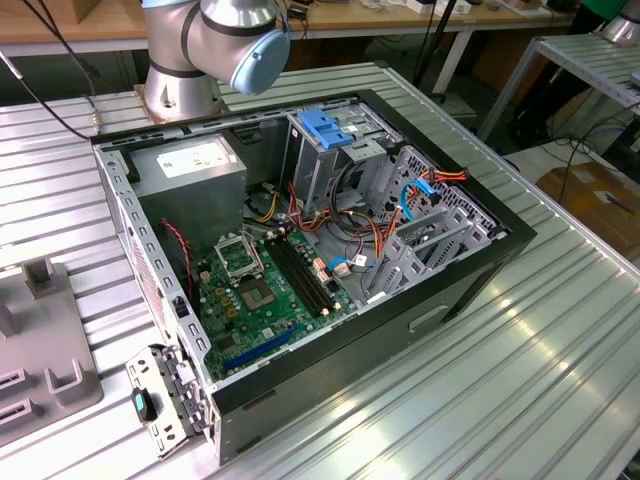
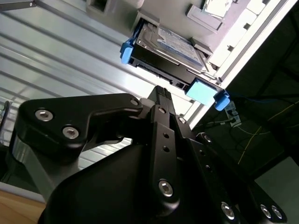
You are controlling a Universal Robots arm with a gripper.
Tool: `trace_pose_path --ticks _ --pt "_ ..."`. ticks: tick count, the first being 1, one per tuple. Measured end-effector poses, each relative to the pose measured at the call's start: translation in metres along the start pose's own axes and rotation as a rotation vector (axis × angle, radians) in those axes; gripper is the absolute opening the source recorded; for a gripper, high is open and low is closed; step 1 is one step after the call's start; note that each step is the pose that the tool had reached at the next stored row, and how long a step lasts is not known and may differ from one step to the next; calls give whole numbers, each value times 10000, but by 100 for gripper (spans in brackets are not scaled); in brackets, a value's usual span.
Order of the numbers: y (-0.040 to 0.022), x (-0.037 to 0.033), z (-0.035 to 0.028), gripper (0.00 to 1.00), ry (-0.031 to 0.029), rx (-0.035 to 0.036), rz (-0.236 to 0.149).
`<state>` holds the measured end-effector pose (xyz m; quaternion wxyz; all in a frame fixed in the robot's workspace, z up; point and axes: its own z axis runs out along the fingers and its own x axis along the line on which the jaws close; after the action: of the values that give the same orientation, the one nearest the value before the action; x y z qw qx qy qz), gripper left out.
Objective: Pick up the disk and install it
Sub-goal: 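Reach for the disk, then pick up the disk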
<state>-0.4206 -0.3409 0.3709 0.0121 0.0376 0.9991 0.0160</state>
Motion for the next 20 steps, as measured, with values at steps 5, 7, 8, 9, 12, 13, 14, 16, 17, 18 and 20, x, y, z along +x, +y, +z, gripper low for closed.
trace_pose_path --ticks 5,7,8,9,12,13,14,16,17,18,20 --pt "-32 33 35 11 113 171 0" --pt "-58 39 51 11 170 248 0" --pt "-68 40 57 11 190 273 -1" --pt "-81 42 68 11 218 304 -1" --pt "-105 45 97 11 298 345 -4" --pt "-109 47 128 11 392 358 -4" --pt "-110 47 134 11 419 362 -4" --pt "-110 47 139 11 417 360 -5" --pt "-110 48 144 11 417 360 -5" --pt "-110 48 145 11 417 360 -5" --pt "-110 48 145 11 418 360 -5"
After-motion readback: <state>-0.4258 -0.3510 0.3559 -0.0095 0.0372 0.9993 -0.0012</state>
